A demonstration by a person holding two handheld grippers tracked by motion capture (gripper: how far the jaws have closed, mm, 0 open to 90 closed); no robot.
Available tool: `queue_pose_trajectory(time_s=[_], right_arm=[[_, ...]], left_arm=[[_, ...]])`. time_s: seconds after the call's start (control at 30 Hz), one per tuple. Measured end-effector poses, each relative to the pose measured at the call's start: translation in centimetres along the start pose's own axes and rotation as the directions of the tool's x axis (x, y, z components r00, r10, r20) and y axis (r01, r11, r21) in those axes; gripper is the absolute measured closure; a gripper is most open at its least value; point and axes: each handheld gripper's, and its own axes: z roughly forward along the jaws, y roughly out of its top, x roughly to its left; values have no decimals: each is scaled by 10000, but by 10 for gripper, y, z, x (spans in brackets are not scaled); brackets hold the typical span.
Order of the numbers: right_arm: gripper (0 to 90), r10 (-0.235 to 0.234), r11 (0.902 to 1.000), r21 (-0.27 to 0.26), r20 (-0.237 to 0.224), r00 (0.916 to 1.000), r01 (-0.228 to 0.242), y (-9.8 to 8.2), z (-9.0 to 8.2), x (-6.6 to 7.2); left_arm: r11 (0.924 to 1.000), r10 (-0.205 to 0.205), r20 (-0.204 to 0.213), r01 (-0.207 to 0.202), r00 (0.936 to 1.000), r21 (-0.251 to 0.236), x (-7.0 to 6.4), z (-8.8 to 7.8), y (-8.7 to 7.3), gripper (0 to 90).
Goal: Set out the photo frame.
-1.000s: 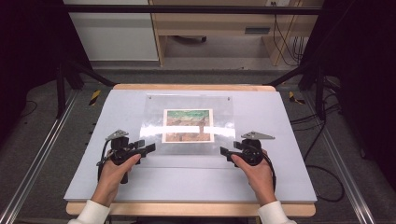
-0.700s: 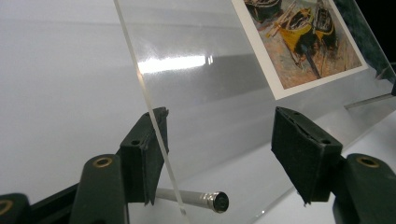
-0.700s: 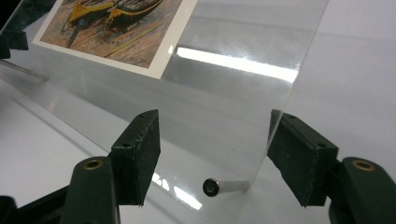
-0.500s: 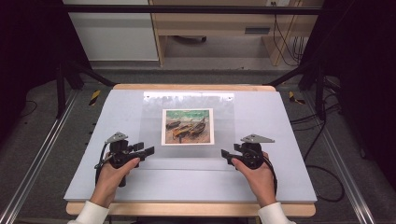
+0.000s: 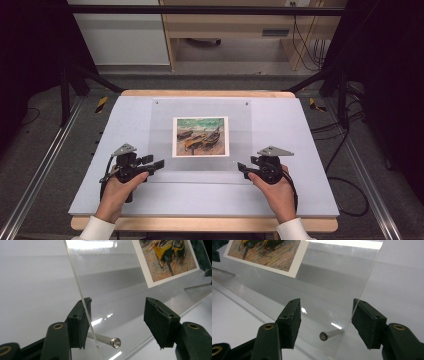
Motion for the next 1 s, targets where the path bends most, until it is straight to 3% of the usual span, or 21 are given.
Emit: queue_pose_trajectory(time_s=[1.0], right_arm=[[482, -577, 9982, 158, 393, 9976, 571, -9, -9, 8]], left_arm=[[9986, 392, -134, -387, 9991, 351, -6, -8, -9, 428]])
